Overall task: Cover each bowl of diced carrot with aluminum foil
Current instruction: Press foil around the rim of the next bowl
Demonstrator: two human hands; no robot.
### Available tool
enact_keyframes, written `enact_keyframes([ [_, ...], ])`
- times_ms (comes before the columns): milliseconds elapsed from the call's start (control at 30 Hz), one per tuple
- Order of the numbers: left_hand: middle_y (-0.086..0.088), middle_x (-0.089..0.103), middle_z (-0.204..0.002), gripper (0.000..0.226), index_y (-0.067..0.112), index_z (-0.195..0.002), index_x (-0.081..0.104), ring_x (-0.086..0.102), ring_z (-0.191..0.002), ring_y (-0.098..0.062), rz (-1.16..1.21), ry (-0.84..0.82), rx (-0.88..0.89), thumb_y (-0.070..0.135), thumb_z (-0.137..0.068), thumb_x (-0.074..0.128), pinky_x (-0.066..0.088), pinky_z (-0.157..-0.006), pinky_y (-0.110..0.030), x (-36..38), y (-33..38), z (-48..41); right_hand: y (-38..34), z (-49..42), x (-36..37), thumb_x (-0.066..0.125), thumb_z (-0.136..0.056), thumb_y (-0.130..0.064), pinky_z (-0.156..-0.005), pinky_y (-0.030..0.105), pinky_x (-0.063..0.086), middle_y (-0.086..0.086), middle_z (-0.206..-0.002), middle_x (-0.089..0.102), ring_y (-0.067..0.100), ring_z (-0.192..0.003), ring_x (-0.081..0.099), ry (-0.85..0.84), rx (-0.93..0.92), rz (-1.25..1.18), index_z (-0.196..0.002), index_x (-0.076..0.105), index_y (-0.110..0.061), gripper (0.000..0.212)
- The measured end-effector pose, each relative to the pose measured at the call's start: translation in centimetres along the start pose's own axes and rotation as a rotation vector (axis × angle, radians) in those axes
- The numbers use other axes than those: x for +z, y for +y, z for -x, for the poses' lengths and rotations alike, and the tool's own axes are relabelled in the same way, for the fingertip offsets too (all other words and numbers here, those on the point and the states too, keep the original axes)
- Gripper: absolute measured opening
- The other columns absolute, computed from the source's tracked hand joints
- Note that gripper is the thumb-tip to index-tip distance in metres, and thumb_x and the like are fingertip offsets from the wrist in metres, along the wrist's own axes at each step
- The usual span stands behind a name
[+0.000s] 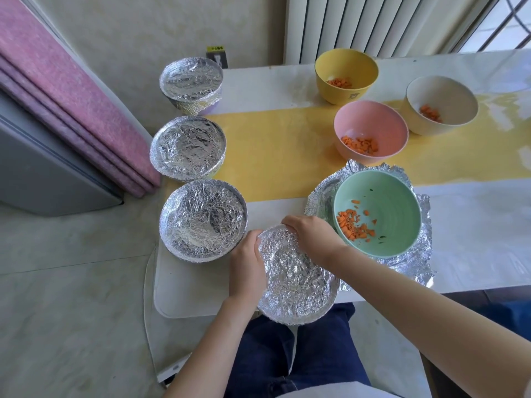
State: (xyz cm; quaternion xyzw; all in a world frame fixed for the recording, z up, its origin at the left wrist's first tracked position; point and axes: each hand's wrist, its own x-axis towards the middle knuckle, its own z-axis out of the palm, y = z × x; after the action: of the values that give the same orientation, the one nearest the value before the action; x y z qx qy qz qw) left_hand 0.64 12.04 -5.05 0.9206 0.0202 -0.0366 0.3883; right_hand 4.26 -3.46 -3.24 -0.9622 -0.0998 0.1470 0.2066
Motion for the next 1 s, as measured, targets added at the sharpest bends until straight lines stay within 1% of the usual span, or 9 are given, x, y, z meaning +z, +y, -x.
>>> enact_keyframes([
  [67,-0.007,0.067,-0.098,0.026,0.010,-0.112,0.059,0.060,-0.090,-0.021,-0.030,0.002,-0.006,0.002,-0.096,0.041,0.039,-0.069,-0.022,0.0,0.1,0.0,-0.4,-0.1,-0.4,0.040,-0.083,0.014,-0.068,0.029,0.042,0.012,-0.106,0.064,0.025,-0.099,0.060,-0.015,0.008,0.054,-0.107,0.058,-0.007,0.037],
  [133,-0.008,0.067,-0.098,0.025,0.010,-0.112,0.059,0.061,-0.090,-0.022,-0.058,0.004,-0.004,0.001,-0.096,0.041,0.039,-0.069,-0.022,0.0,0.4,0.0,-0.6,-0.2,-0.9,0.042,-0.086,0.010,-0.090,0.032,0.043,0.007,-0.119,0.062,0.020,-0.126,0.047,-0.059,-0.023,0.117,-0.117,0.055,-0.010,0.039],
  [233,-0.007,0.067,-0.101,0.027,0.011,-0.114,0.059,0.062,-0.093,-0.022,-0.068,0.017,0.011,0.001,-0.095,0.042,0.042,-0.072,-0.024,-0.2,0.7,0.1,-1.0,-0.8,-0.9,0.041,-0.090,0.006,-0.078,0.032,0.048,0.002,-0.118,0.061,0.023,-0.106,0.060,-0.073,-0.099,0.135,-0.130,0.048,-0.015,0.046],
  [333,-0.008,0.067,-0.103,0.029,0.012,-0.116,0.059,0.062,-0.096,-0.023,-0.057,0.020,0.013,0.000,-0.095,0.042,0.047,-0.077,-0.031,-0.3,0.9,0.1,-1.2,-1.3,-0.9,0.039,-0.084,0.011,-0.073,0.033,0.049,0.007,-0.112,0.066,0.026,-0.092,0.064,-0.099,-0.100,0.127,-0.128,0.053,-0.016,0.054],
  [467,-0.008,0.067,-0.104,0.031,0.010,-0.116,0.059,0.062,-0.097,-0.025,-0.074,0.039,0.023,-0.003,-0.093,0.044,0.049,-0.080,-0.036,-0.2,1.1,0.2,-1.2,-1.5,-1.1,0.039,-0.082,0.010,-0.074,0.038,0.052,0.010,-0.108,0.066,0.029,-0.091,0.063,-0.119,-0.111,0.172,-0.125,0.053,-0.016,0.052],
  [633,-0.011,0.067,-0.099,0.029,0.007,-0.114,0.059,0.062,-0.092,-0.028,-0.125,0.028,0.011,-0.005,-0.092,0.045,0.046,-0.074,-0.036,-0.1,1.1,0.3,-2.4,-1.8,-1.1,0.038,-0.086,0.009,-0.071,0.035,0.051,0.007,-0.112,0.061,0.026,-0.097,0.060,-0.157,-0.146,0.272,-0.125,0.052,-0.012,0.047],
  [767,-0.011,0.065,-0.102,0.029,0.008,-0.116,0.054,0.060,-0.093,-0.027,-0.139,-0.012,-0.041,-0.004,-0.093,0.042,0.044,-0.074,-0.035,-0.1,1.1,0.3,-3.0,-1.9,-0.8,0.039,-0.085,0.009,-0.057,0.032,0.039,0.007,-0.100,0.061,0.025,-0.078,0.057,-0.182,-0.149,0.336,-0.117,0.052,-0.010,0.039],
  [867,-0.012,0.064,-0.104,0.028,0.009,-0.116,0.053,0.060,-0.095,-0.027,-0.137,-0.019,-0.055,-0.004,-0.093,0.040,0.046,-0.075,-0.036,-0.1,1.1,0.3,-3.2,-2.0,-1.0,0.038,-0.088,0.007,-0.056,0.030,0.035,0.005,-0.097,0.061,0.023,-0.072,0.052,-0.157,-0.173,0.377,-0.115,0.052,-0.010,0.035],
  [1000,-0.011,0.063,-0.110,0.029,0.009,-0.117,0.050,0.061,-0.097,-0.029,-0.173,-0.045,-0.052,-0.004,-0.093,0.040,0.048,-0.078,-0.038,-0.1,1.2,0.3,-3.3,-1.5,-0.7,0.036,-0.090,0.003,-0.059,0.031,0.034,0.006,-0.106,0.058,0.024,-0.088,0.056,-0.147,-0.215,0.336,-0.120,0.048,-0.011,0.035],
])
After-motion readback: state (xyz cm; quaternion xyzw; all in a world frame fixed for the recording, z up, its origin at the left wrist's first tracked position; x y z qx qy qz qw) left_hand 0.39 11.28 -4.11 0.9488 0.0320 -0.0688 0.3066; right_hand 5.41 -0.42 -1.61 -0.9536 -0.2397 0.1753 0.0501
